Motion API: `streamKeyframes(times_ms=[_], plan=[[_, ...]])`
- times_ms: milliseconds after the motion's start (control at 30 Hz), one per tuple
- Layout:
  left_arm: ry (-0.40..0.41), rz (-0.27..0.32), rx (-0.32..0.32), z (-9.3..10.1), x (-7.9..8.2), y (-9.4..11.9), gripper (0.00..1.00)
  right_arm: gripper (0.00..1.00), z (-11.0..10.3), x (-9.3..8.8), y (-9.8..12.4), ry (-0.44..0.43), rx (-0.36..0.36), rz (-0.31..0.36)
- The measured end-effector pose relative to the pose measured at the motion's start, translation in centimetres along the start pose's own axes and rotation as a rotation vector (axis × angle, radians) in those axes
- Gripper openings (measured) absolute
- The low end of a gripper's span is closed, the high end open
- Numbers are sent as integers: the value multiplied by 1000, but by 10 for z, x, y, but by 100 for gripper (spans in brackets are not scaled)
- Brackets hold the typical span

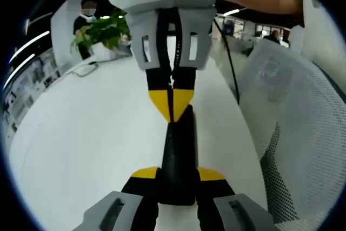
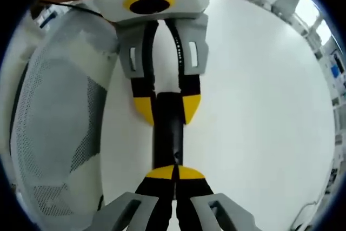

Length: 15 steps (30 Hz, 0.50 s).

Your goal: Press the specified remote control buttons in sequence, fully releasing each button before pressing the next.

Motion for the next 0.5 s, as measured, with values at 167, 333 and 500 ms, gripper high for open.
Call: streamKeyframes(times_ms=[167,333,500], plan=[[-1,-1,0,-1,0,-1,24,0,1,3,-1,7,1,-1],[-2,-4,0,-1,0,-1,24,0,2,8,-3,13,7,0],[0,-3,1,0,0,-1,24,0,4,10,-7,17,15,-9]])
Point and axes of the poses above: the point that each gripper's makers call its tool centre point, and the gripper's own axes: y roughly backward along the fingers, z roughly to its right, x roughly out of its top, the point moved 10 cm from there along y, roughly backward along the fingers, and after that the axes turned 4 degrees about y, right-handed, at the moved point
